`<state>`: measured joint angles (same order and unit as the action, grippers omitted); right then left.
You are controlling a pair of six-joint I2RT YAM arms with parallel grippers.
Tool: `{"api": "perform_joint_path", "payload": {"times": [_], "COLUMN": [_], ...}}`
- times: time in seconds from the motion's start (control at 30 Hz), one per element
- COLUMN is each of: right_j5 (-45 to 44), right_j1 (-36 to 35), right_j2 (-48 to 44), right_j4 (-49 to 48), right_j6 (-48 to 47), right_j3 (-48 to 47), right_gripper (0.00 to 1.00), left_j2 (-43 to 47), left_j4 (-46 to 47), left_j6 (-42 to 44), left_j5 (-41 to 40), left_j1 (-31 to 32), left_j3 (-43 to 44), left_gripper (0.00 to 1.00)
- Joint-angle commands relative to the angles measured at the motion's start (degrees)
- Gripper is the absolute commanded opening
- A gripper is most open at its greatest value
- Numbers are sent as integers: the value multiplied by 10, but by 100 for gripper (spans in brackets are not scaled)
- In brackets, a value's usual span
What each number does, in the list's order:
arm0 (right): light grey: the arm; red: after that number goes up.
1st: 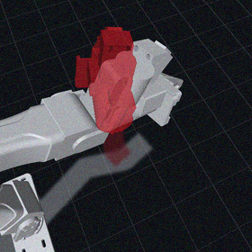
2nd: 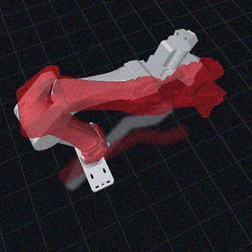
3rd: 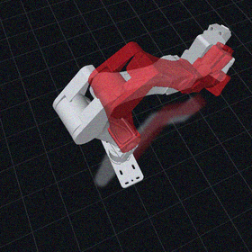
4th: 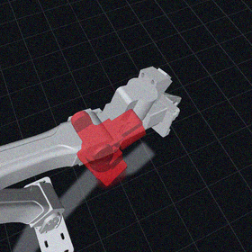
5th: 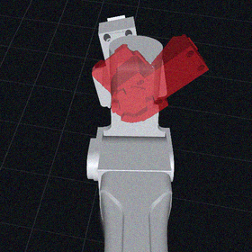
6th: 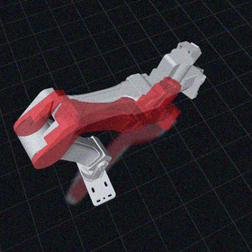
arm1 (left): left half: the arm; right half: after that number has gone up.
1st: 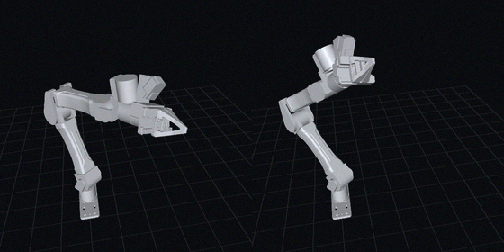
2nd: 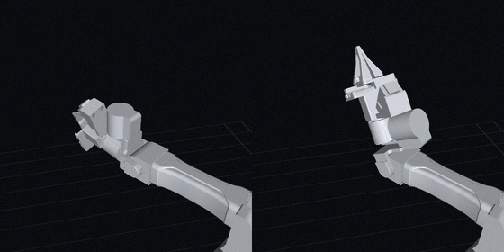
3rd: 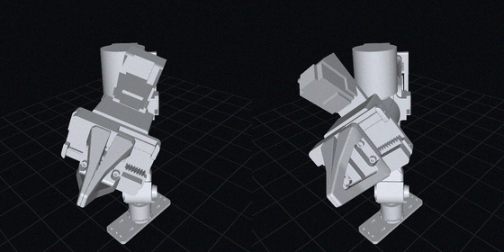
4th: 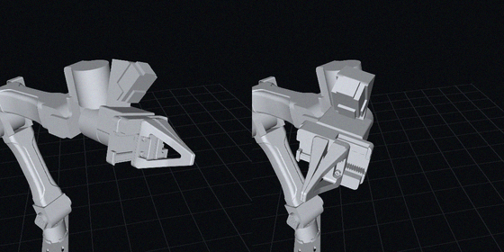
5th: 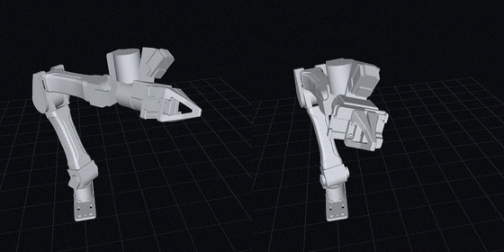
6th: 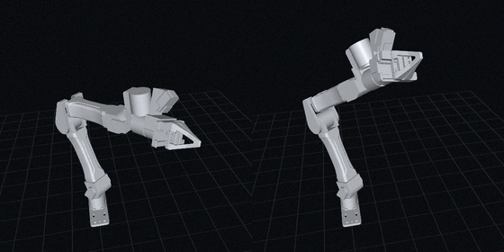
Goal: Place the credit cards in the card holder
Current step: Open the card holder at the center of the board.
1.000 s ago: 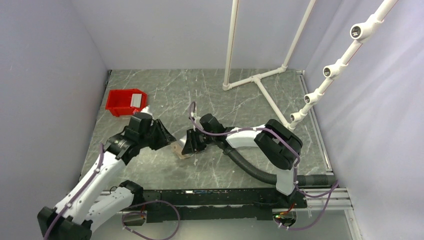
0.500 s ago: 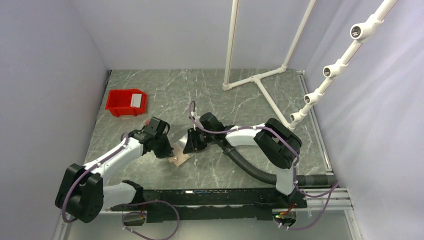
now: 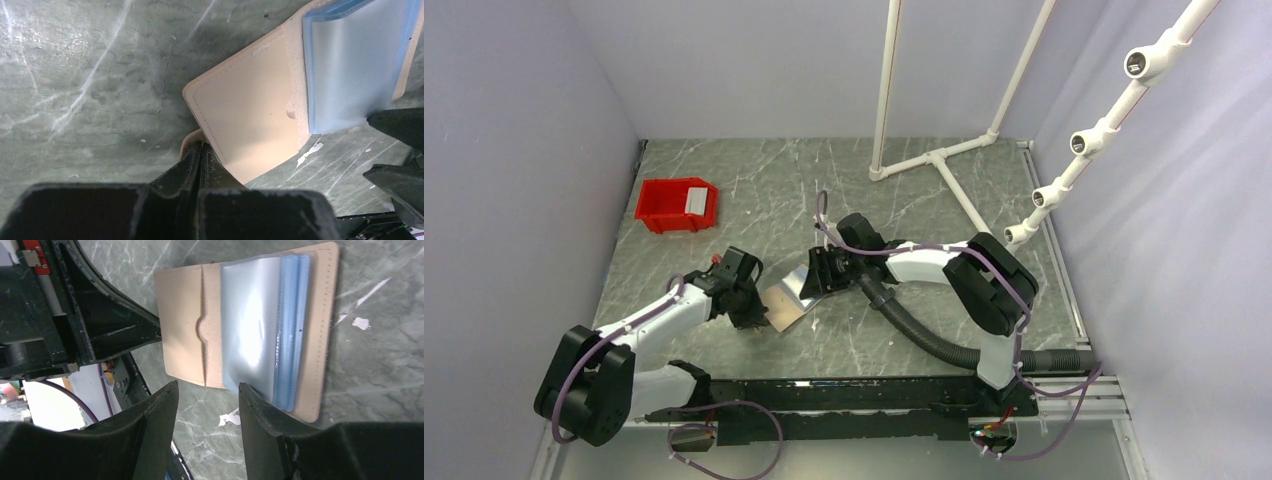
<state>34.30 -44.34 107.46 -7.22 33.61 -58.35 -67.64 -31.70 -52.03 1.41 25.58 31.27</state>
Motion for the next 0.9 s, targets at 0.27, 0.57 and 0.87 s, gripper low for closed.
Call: {"api": "perform_joint_path", "payload": {"times": [0.27,0.57,0.87], "right_j5": [-25,-5,9], "right_j1": [19,15,-4], "right_j2": [-42,-16,12], "right_j4": [28,11,-11], "right_j6": [-23,-17,1], "right_j3": [-9,-15,-35], "right_gripper": [58,56,53], "left_j2": [4,-3,-1], "left_j4": [26,35,34], "left_j6": [-7,-11,-9], "left_j5": [-6,0,2], "left_j1": [-1,-1,-1], "left_j3": [-12,-17,-14], "left_gripper": [3,2,1]}}
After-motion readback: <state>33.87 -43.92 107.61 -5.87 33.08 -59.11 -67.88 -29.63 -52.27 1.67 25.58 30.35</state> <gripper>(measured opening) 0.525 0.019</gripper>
